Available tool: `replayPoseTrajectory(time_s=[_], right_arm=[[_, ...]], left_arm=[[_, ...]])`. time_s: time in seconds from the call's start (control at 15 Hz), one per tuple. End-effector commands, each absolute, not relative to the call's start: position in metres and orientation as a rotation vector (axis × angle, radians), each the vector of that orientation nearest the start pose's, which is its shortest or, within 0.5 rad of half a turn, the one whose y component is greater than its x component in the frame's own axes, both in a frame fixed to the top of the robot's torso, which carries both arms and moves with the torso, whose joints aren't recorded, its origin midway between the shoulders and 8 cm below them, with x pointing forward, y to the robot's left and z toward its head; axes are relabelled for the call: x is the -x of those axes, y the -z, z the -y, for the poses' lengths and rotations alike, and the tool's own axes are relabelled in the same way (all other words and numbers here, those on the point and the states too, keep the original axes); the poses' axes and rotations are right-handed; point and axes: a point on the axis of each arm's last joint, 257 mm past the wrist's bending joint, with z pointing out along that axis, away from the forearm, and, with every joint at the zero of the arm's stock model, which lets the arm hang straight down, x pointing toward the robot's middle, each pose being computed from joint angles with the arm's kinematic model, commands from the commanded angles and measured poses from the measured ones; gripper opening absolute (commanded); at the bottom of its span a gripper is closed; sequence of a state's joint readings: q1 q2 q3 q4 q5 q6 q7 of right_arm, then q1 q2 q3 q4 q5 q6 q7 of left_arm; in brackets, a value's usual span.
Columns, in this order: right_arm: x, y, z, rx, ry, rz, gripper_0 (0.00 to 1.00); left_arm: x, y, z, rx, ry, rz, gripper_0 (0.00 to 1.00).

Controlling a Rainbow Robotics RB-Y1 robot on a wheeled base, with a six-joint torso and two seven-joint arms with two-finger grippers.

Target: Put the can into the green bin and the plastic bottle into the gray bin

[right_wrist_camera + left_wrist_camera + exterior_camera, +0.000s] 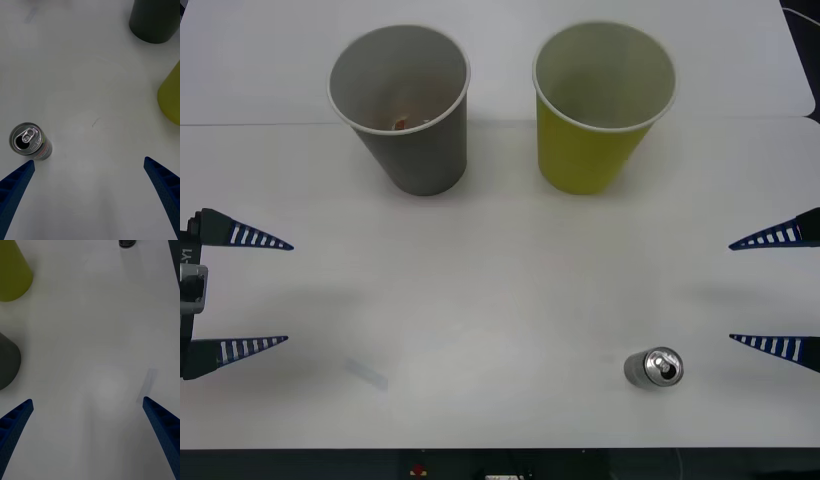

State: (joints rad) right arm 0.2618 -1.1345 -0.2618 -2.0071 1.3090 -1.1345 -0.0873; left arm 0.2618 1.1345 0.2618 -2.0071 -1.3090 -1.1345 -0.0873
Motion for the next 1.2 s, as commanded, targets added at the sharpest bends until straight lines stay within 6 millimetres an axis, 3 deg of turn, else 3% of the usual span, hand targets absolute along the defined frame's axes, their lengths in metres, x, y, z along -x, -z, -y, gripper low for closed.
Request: replayPoseTrajectory(time_s=[0.07,0.13,0.47,0.8,1.07,1.2], right_arm=[[-0.341,0.167,0.286,1.634,-0.209,-1.596,1.00],[-0.335,0.175,0.285,1.613,-0.242,-1.615,1.00],[-0.331,0.168,0.288,1.578,-0.308,-1.619,1.00],[-0.316,0.179,0.308,1.594,-0.394,-1.611,1.00],[-0.307,0.197,0.333,1.632,-0.404,-1.565,1.00],[-0.303,0.208,0.336,1.594,-0.442,-1.542,1.00]], left_arm=[[-0.341,0.167,-0.286,-1.762,0.118,-1.444,1.00],[-0.341,0.167,-0.286,-1.762,0.118,-1.444,1.00],[-0.341,0.167,-0.286,-1.762,0.118,-1.444,1.00],[-0.341,0.167,-0.286,-1.762,0.118,-1.444,1.00],[-0.341,0.167,-0.286,-1.762,0.118,-1.444,1.00],[-0.341,0.167,-0.286,-1.762,0.118,-1.444,1.00]])
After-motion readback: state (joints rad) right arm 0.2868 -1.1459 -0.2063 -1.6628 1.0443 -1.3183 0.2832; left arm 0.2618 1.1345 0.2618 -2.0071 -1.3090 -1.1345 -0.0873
